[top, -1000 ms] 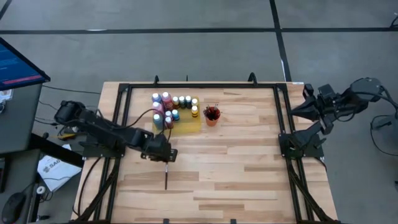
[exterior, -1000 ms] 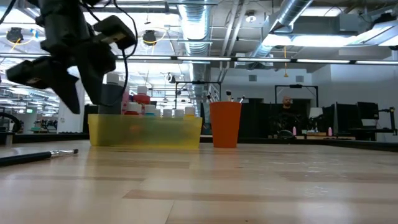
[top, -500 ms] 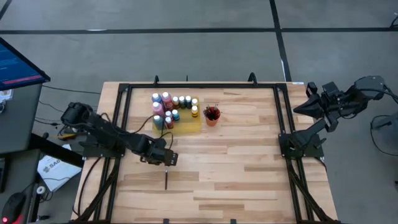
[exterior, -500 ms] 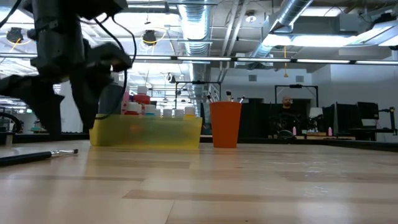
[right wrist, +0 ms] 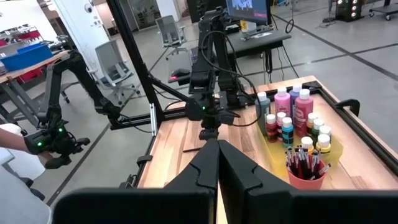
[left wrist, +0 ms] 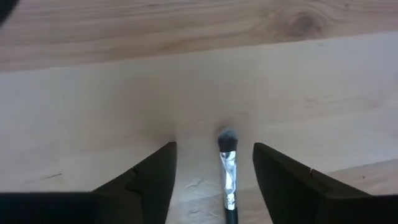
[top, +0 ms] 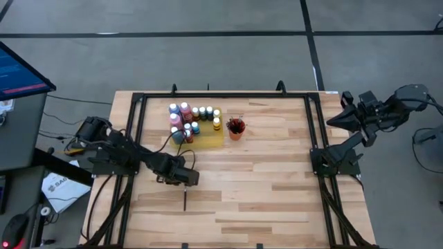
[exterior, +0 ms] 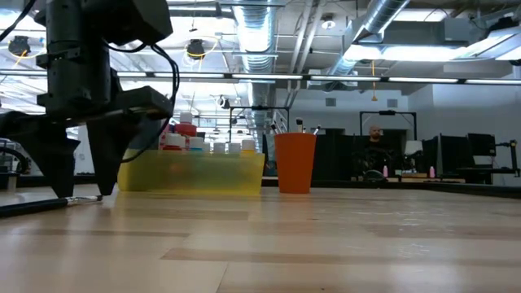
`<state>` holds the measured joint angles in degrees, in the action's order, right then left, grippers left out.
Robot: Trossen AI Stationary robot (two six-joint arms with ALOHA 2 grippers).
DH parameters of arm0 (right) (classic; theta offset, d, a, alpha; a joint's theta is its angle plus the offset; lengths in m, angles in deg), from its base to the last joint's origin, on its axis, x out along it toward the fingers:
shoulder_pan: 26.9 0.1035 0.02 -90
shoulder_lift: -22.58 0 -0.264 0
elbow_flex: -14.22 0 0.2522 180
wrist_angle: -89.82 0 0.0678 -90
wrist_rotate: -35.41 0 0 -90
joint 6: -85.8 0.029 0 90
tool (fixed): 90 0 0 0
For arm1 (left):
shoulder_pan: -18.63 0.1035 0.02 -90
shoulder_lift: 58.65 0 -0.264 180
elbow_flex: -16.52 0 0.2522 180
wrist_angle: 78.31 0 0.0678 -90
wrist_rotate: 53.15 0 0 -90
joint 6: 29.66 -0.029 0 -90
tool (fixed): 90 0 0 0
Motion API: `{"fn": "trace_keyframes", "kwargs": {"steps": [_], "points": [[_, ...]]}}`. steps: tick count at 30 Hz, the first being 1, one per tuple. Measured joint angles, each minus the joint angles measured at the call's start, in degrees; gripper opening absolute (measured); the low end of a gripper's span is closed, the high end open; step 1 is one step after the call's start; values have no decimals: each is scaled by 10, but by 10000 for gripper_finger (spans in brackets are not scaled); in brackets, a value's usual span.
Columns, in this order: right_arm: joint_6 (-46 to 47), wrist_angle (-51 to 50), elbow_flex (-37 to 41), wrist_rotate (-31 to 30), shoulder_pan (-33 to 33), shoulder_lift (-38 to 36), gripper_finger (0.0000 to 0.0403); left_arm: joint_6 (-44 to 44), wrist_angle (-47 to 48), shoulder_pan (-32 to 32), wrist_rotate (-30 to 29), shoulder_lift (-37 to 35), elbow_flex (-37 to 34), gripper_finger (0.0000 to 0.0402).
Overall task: Pick & Place Paint Supplies
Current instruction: Put the silver paint brush into the orange cup
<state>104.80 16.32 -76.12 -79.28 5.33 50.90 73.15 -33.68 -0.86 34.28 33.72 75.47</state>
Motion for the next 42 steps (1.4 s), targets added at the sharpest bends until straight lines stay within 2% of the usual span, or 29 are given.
{"fn": "trace_keyframes", "kwargs": {"steps": [15, 19, 25, 29, 32, 36, 39, 42], "points": [[1, -22, 0, 0, 0, 0, 1, 54, 5, -2, -32, 2, -3, 15], [1, -21, 0, 0, 0, 0, 1, 60, -1, -2, -40, -5, -3, 4], [1, -20, 0, 0, 0, 0, 1, 62, -30, -1, -145, -74, -3, 1], [1, -20, 0, 0, 0, 0, 1, 47, -50, -1, -266, -150, -3, 0], [1, -23, 0, 0, 0, 0, 1, 8, -71, 1, -351, -200, -3, 0], [1, -24, 0, 0, 0, 0, 1, -118, -155, 14, -439, -245, -3, 0], [1, -24, 0, 0, 0, 0, 1, -245, -251, 28, -474, -260, -2, 0], [1, -24, 0, 0, 0, 0, 1, -369, -337, 44, -484, -266, -2, 0]]}}
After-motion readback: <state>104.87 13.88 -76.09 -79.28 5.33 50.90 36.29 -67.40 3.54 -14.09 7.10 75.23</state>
